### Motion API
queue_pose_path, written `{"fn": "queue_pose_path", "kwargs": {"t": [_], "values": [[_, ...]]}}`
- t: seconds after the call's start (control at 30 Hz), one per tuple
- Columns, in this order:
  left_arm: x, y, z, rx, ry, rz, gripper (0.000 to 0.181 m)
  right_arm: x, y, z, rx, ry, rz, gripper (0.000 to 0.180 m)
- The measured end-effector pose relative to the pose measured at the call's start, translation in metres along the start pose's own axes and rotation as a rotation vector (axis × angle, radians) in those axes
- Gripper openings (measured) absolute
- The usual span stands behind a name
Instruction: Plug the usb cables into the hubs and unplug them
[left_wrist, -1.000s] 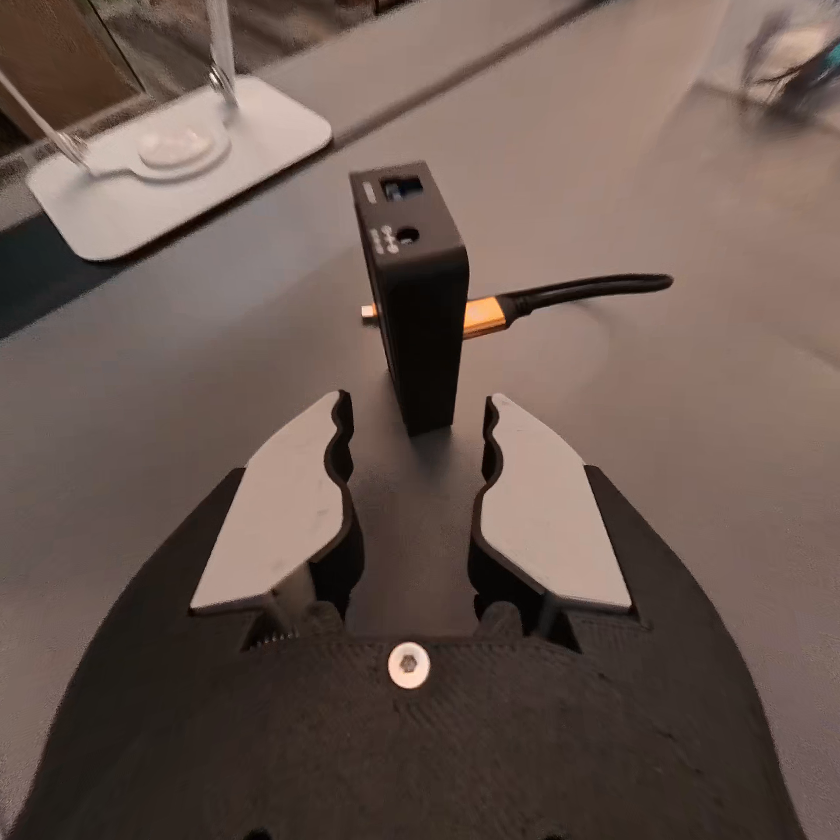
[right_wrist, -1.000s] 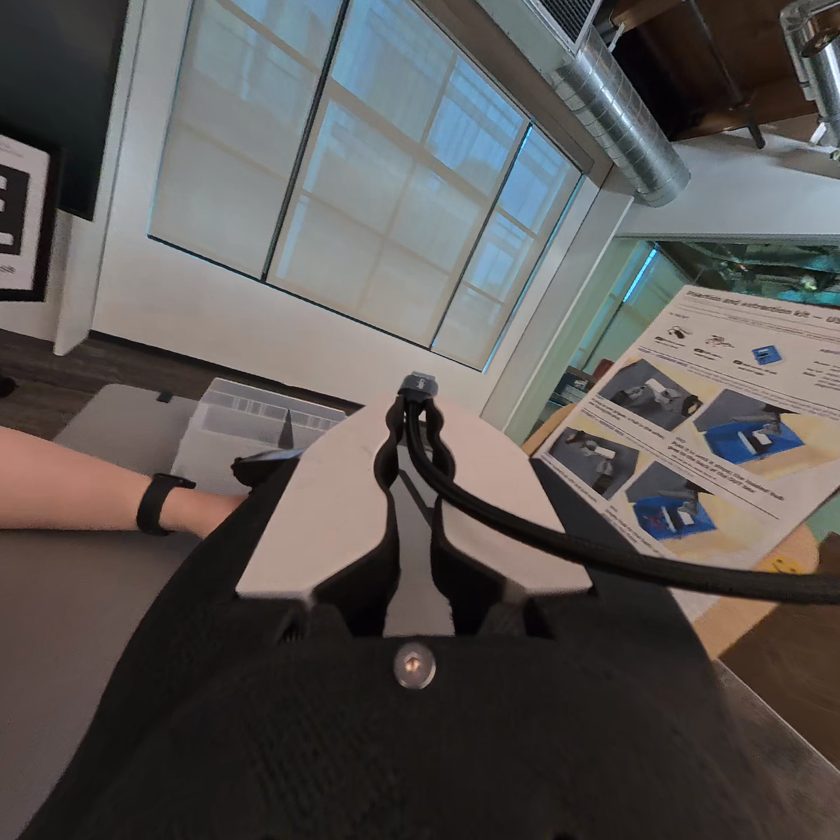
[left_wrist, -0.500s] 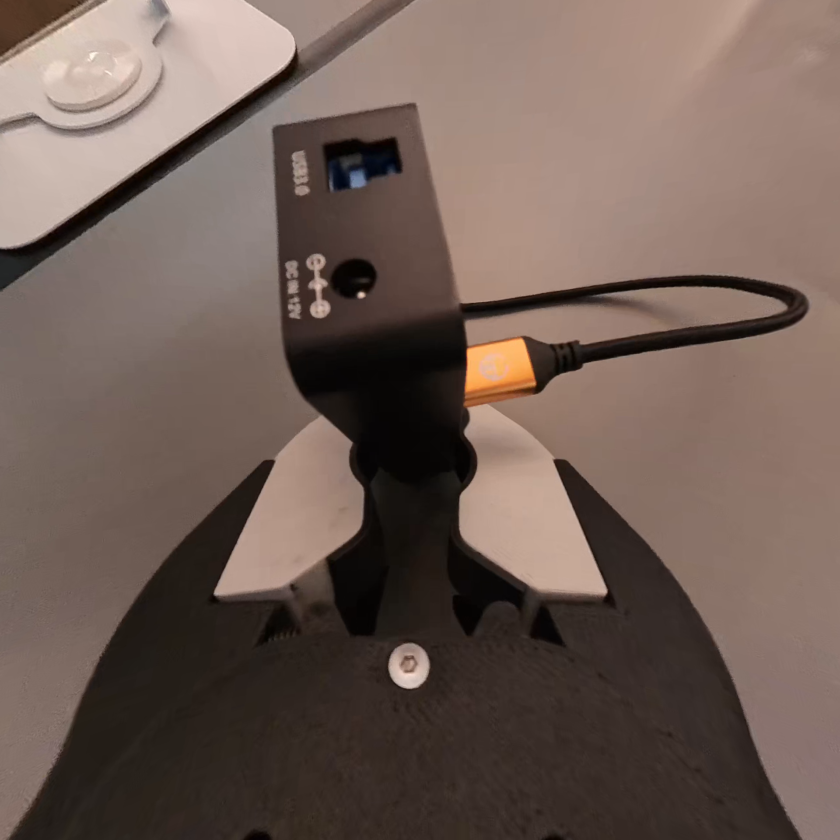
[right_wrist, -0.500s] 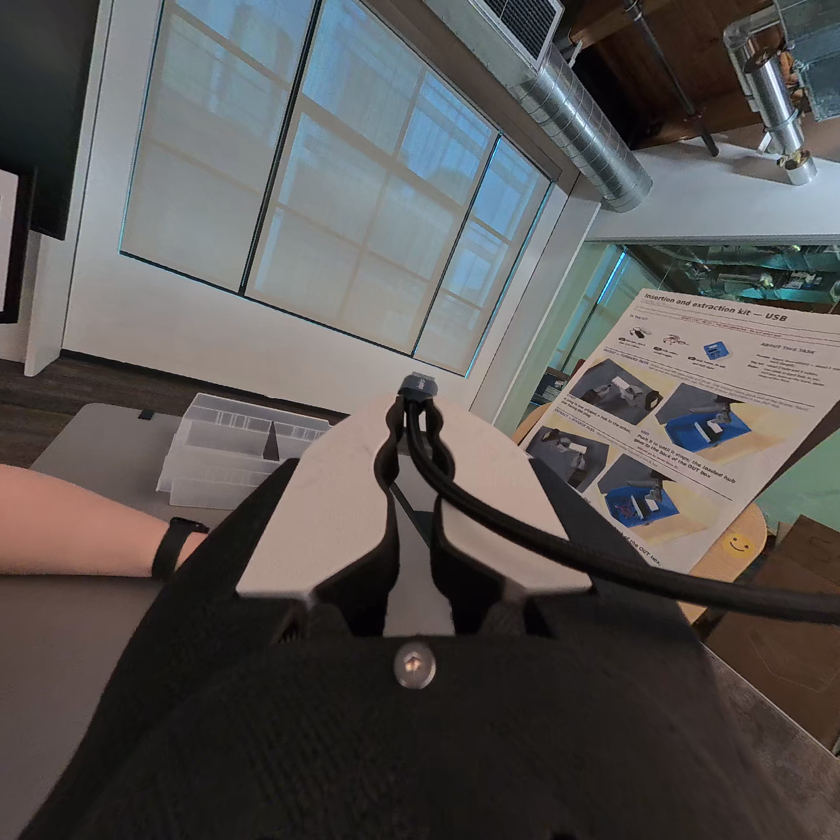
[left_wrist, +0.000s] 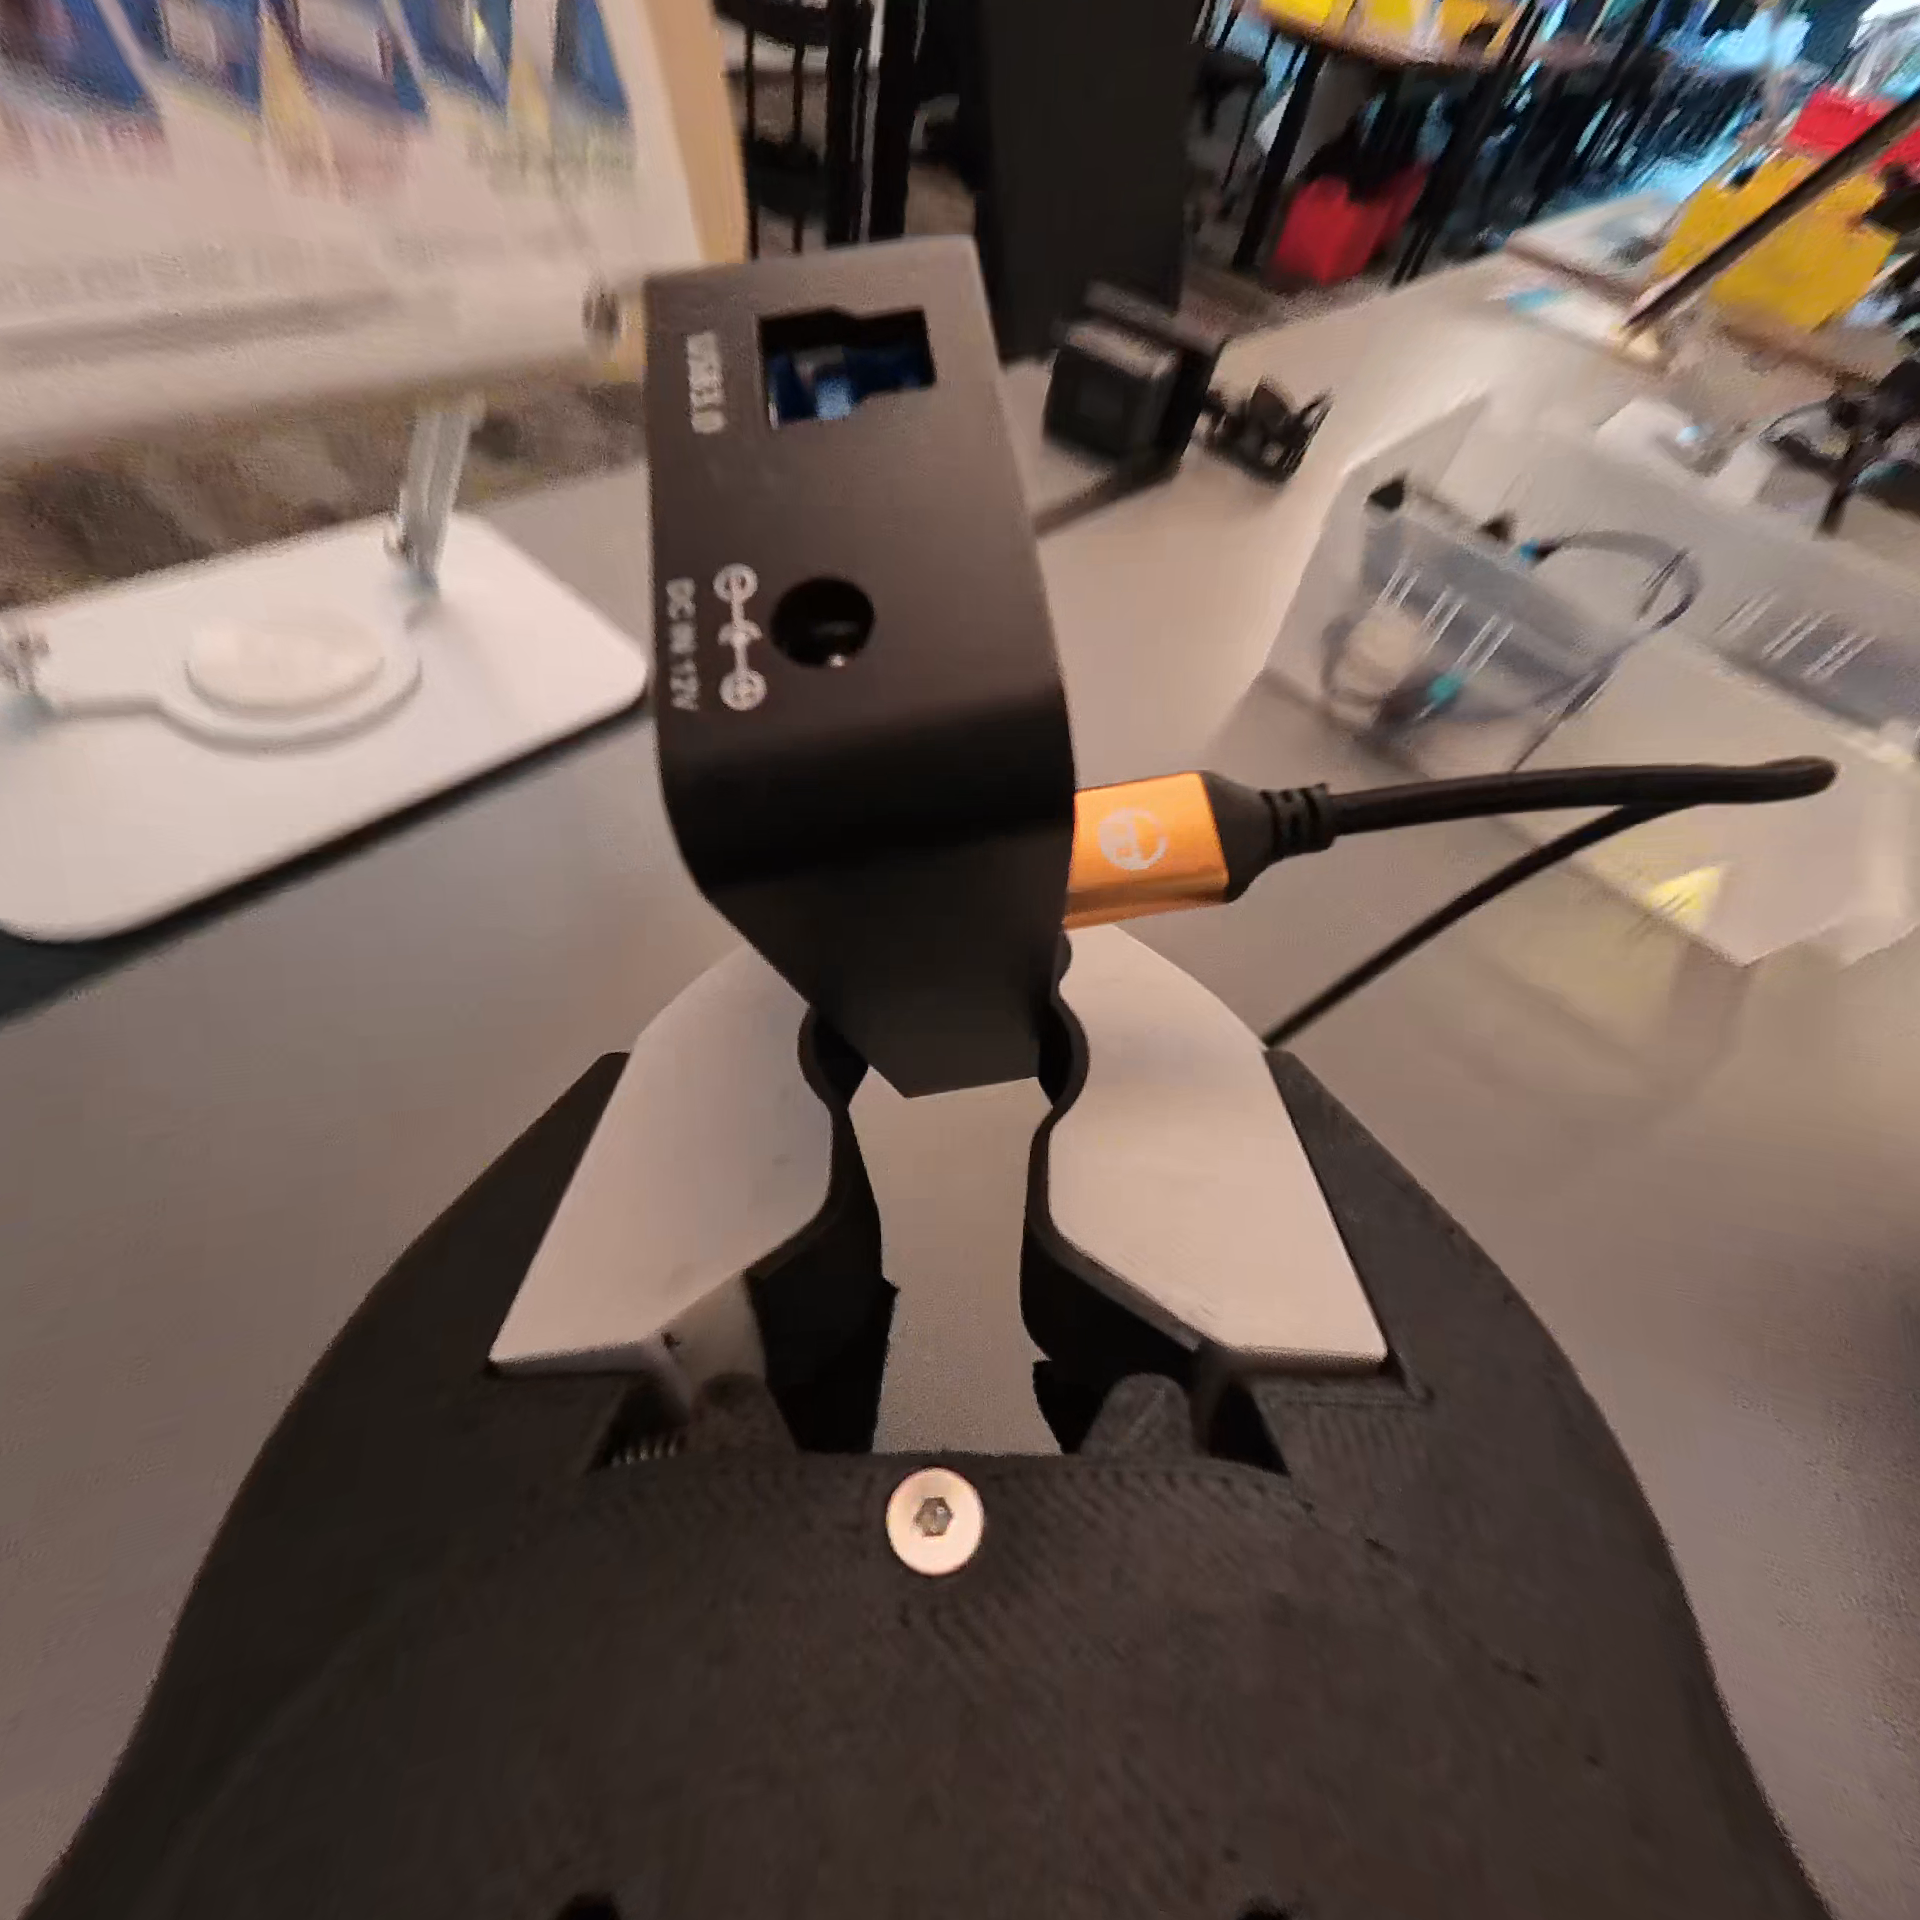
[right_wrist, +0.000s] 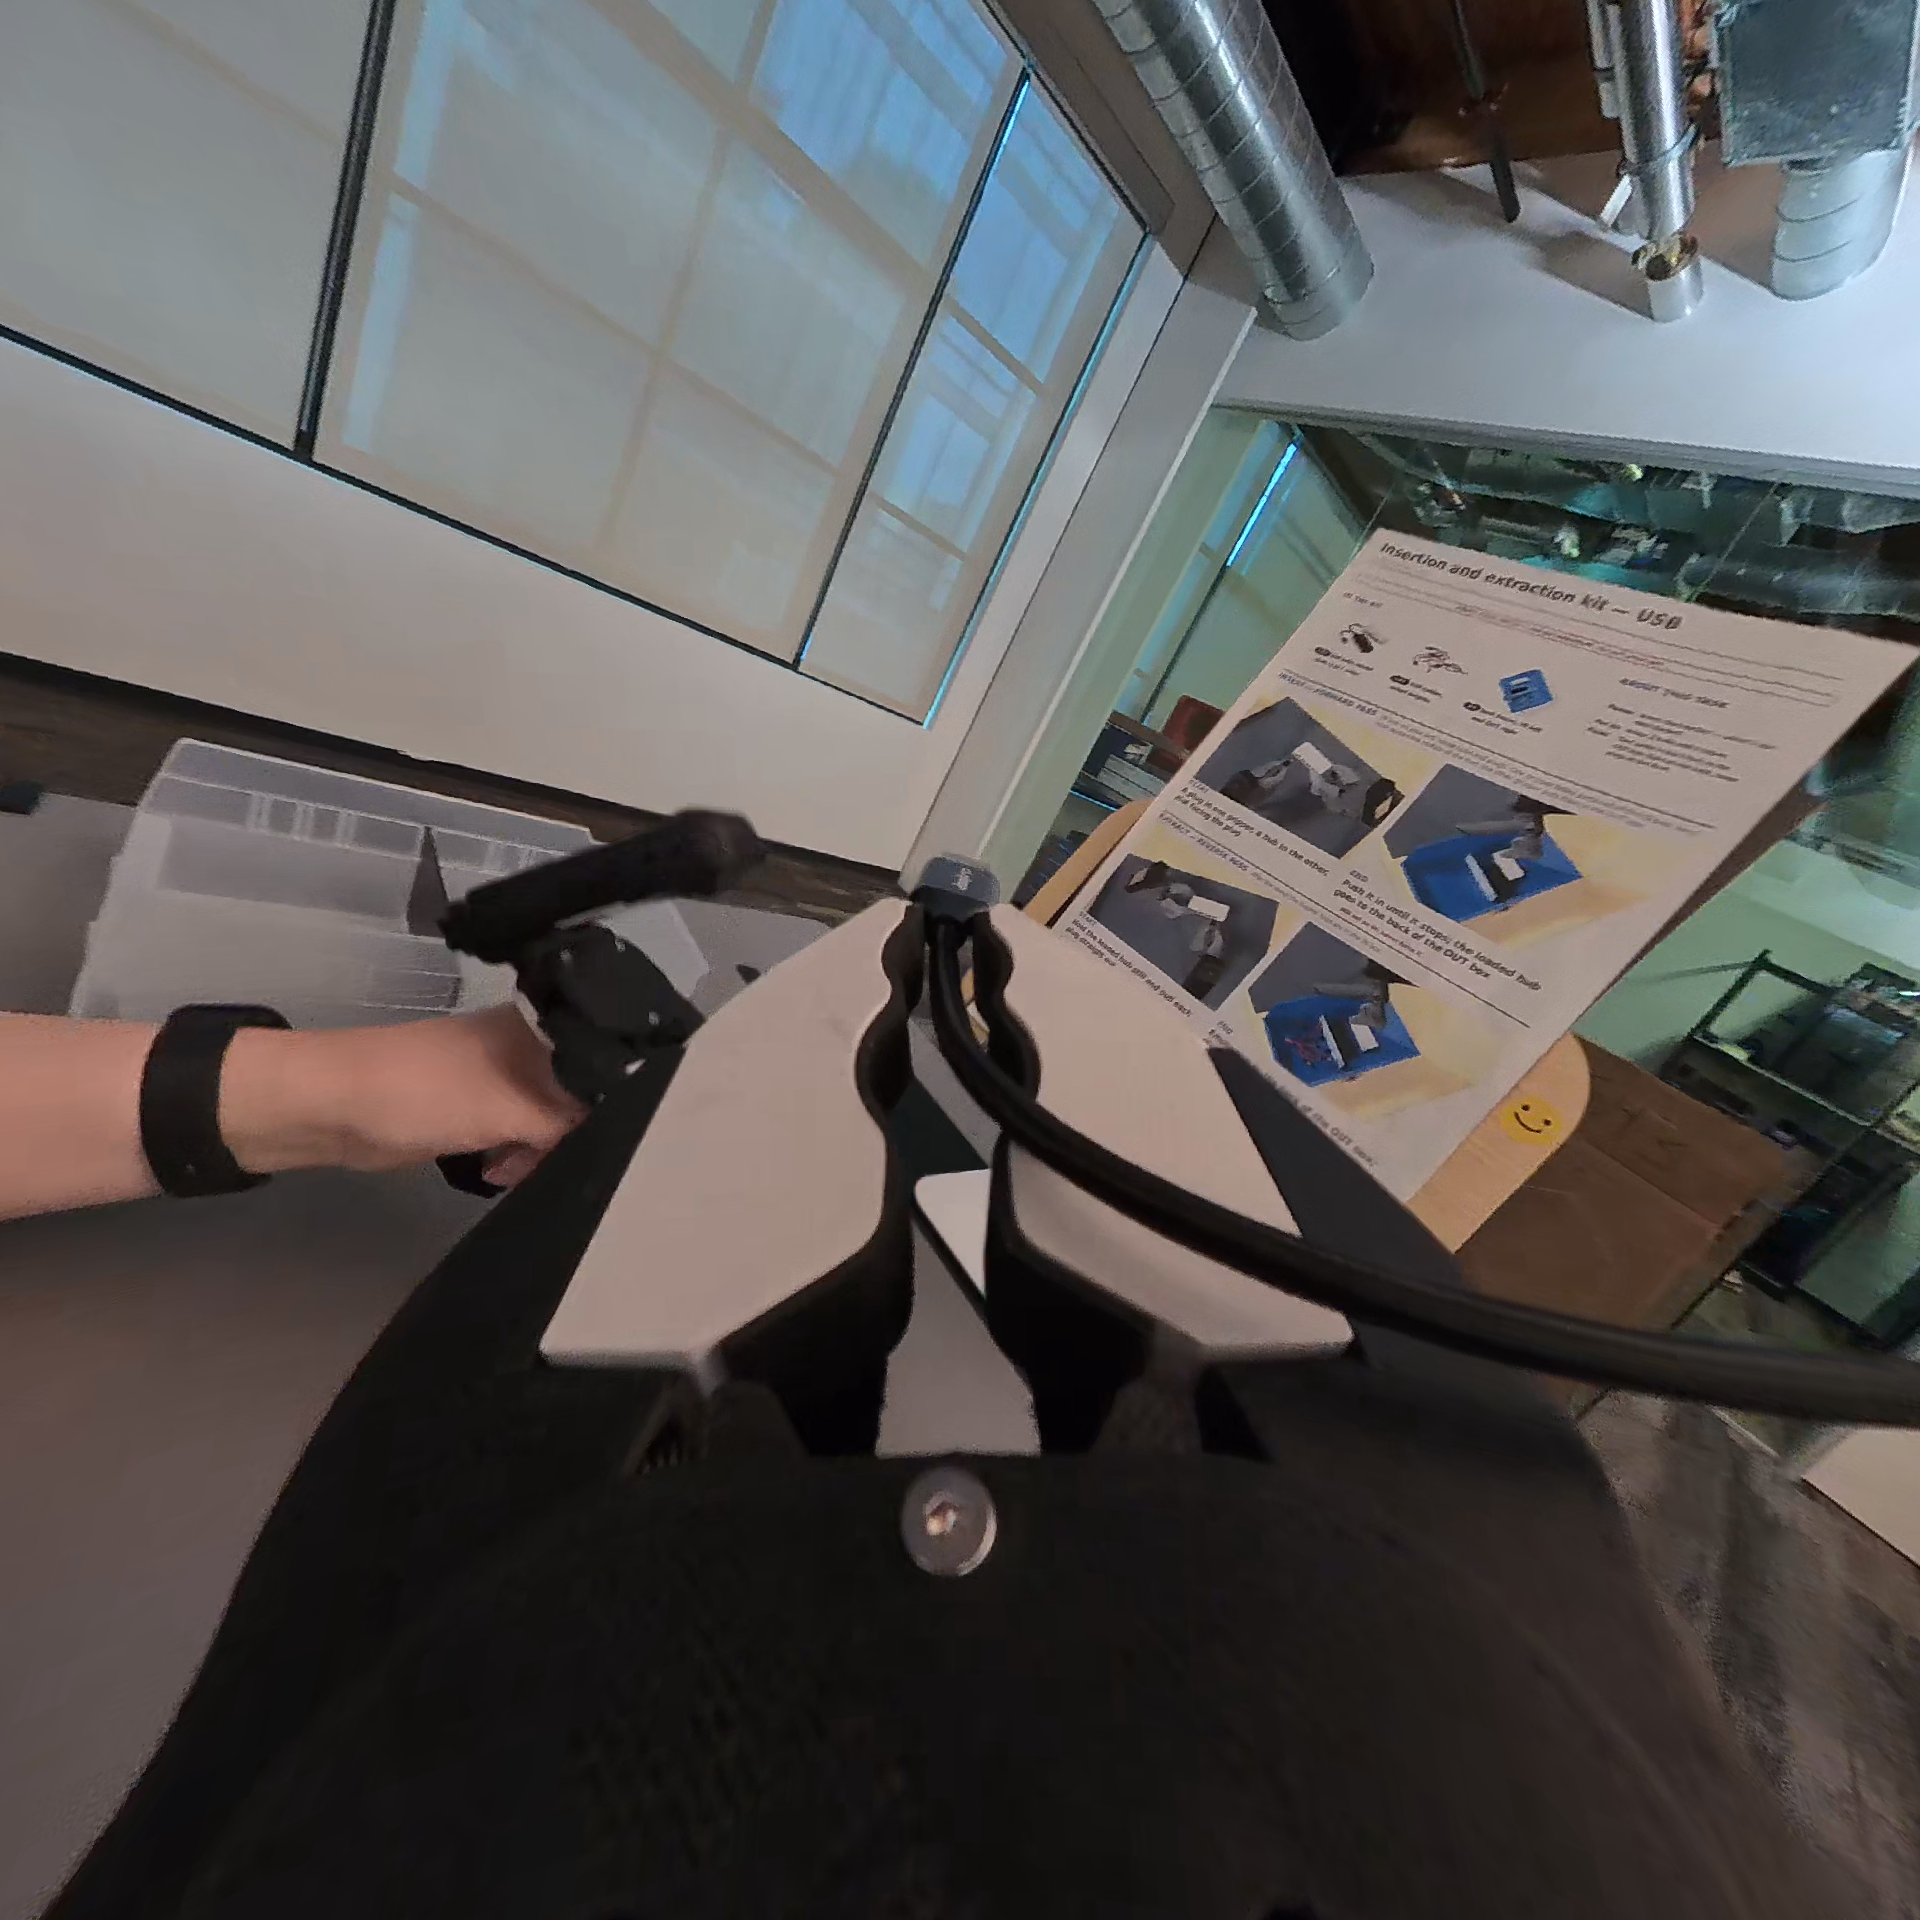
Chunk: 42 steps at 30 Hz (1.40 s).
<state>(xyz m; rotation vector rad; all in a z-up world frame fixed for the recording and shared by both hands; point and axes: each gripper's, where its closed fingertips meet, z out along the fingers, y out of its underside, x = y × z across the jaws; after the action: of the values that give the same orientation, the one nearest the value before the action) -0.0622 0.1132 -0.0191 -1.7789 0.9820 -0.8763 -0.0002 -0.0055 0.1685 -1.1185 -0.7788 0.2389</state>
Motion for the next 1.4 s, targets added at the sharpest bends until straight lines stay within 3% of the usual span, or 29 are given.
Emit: {"fn": "queue_pose_path", "kwargs": {"t": [0.17,0.33,0.7,1.4], "values": [[0.031,-0.074,-0.010,0.168,-0.033,0.126,0.029,-0.006,-0.001,0.009,-0.019,0.060,-0.075,0.008],[0.055,-0.103,-0.020,0.308,-0.072,0.200,0.028,-0.022,-0.017,0.008,-0.013,0.057,-0.172,0.008],[0.076,-0.112,-0.024,0.347,-0.081,0.284,0.028,-0.057,-0.008,0.028,-0.169,0.053,-0.457,0.008],[0.106,-0.109,-0.027,0.350,0.061,0.436,0.029,-0.056,-0.001,0.024,-0.187,0.005,-0.487,0.009]]}}
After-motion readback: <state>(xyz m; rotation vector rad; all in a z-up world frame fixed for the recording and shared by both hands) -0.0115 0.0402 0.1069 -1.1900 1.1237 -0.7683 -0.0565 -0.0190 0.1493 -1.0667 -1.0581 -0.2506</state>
